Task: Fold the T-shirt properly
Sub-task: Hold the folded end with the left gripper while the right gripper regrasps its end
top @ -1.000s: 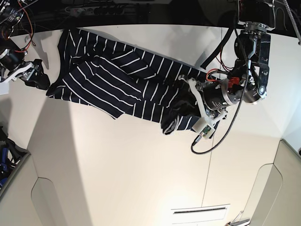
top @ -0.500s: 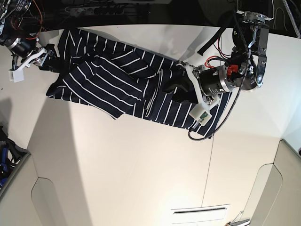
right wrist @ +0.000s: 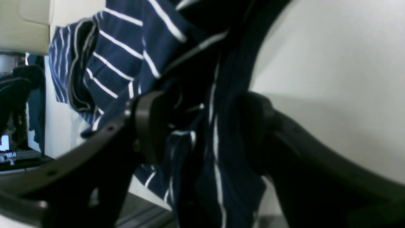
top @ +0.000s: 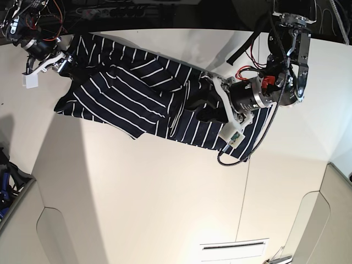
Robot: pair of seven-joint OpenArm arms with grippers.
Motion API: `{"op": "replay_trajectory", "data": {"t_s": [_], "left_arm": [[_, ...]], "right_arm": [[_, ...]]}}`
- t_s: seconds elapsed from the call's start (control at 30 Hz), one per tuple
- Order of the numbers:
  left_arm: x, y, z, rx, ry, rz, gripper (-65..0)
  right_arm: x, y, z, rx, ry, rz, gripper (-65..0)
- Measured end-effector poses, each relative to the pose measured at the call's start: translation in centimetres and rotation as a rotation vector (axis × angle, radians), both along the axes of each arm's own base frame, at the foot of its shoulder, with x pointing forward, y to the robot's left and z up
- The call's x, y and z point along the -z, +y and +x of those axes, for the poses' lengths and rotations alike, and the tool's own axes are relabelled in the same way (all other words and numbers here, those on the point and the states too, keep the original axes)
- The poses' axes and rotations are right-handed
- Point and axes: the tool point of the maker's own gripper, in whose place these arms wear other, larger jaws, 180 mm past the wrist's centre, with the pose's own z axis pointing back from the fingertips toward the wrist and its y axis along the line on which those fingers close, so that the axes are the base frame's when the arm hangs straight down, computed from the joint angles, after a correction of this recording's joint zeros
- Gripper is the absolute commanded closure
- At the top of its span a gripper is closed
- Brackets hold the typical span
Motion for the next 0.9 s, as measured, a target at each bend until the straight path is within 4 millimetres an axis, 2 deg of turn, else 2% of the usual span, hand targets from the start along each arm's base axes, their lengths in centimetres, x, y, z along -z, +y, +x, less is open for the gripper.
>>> {"op": "replay_trajectory", "data": {"t_s": [0.57, 0.77, 0.9], "left_arm": [[0.02, 0.01, -0.01, 0.000, 0.001, 0.001, -31.7], [0.16, 0.13, 0.01, -0.001, -0.001, 0.013, -31.6], [0.24, 0.20, 0.02, -0.001, -0.001, 0.020, -31.6]], "right_arm": [[-0.32, 0.17, 0.85, -0.004, -0.017, 0.007, -36.7], [-0.39, 0.74, 0.43, -0.035, 0.003, 0.034, -36.7], [-0.47, -0.12, 0.18, -0.038, 0.014, 0.018, -36.7]]}}
